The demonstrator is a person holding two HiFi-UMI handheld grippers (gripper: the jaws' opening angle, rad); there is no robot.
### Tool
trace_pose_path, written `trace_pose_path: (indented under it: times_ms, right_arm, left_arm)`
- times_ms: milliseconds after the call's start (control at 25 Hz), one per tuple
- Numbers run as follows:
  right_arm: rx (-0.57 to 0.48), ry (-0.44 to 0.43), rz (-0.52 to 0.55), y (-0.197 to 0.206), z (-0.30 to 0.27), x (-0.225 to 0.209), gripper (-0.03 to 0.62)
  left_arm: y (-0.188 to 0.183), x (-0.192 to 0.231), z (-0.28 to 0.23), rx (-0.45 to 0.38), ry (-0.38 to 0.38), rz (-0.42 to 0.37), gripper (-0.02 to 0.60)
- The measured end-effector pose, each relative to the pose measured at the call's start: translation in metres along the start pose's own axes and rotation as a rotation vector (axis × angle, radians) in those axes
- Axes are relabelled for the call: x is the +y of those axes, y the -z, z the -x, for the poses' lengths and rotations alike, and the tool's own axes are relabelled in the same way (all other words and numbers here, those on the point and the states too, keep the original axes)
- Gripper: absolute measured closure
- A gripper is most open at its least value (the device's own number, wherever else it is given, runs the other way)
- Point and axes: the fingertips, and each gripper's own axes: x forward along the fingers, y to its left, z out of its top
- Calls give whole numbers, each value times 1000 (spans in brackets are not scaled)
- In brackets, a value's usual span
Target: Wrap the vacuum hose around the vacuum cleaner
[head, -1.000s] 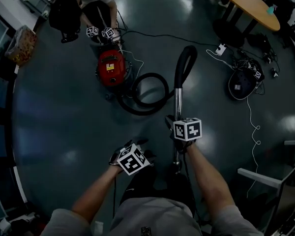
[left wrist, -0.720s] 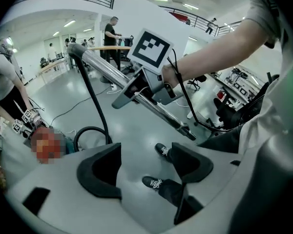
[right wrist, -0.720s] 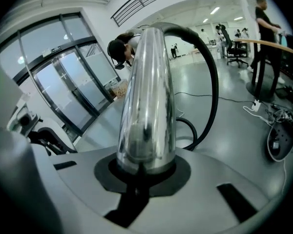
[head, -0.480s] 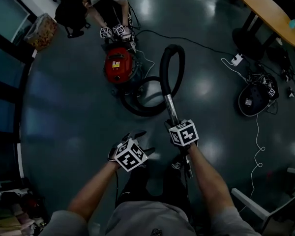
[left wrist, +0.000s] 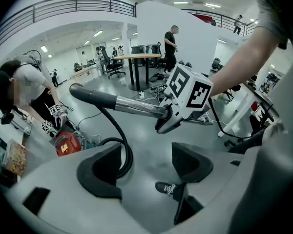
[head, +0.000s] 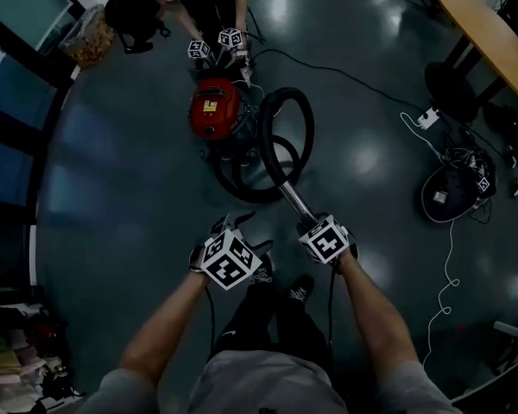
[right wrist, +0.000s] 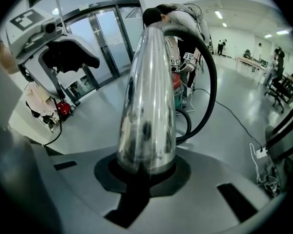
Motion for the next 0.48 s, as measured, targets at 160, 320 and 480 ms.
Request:
trace_pose_path:
  times_ms: [160,320,480]
  right_arm:
    - [49,-11,57,-3,-5,-8,546]
    - [127,-29,138,-11,-8,-12,546]
    - [204,-18,225,-23,-11,-27,546]
  left_arm:
    - [-9,19,-12,-11,-10,-60,253]
    - [-36,46,-21,-67,6,-92,253]
    - [-72,71,-23,-111,38,-203,254]
